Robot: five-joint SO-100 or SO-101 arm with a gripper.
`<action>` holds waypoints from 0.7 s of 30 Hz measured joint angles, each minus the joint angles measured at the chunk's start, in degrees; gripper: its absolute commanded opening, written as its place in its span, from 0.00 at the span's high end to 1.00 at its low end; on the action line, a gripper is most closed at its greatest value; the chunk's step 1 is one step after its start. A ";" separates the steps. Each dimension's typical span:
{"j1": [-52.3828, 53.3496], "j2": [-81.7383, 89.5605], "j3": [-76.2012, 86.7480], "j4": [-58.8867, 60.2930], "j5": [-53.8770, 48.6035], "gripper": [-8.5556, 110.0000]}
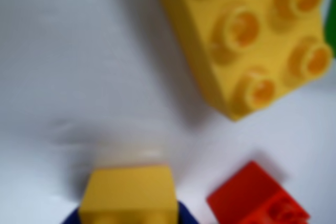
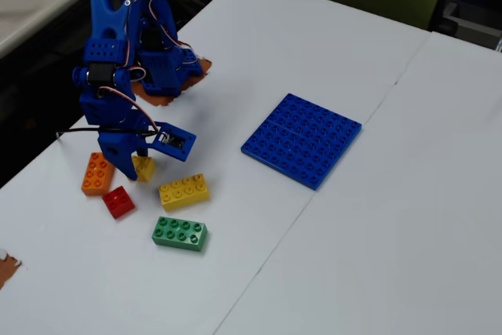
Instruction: Pick up the 2x2 yellow block and go up the 8x8 blue block.
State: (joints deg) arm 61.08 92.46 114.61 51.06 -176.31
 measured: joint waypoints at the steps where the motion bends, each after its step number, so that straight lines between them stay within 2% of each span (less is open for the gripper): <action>1: 0.00 0.09 0.35 0.00 0.00 0.91; 8: 0.00 1.32 1.67 -0.53 0.00 0.93; 12: -1.49 6.59 1.93 4.83 0.79 0.93; 16: -5.71 16.79 0.62 17.40 13.97 0.93; 21: -18.19 26.63 -10.20 40.34 38.23 0.93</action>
State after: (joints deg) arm 42.89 119.09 104.41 91.41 -138.08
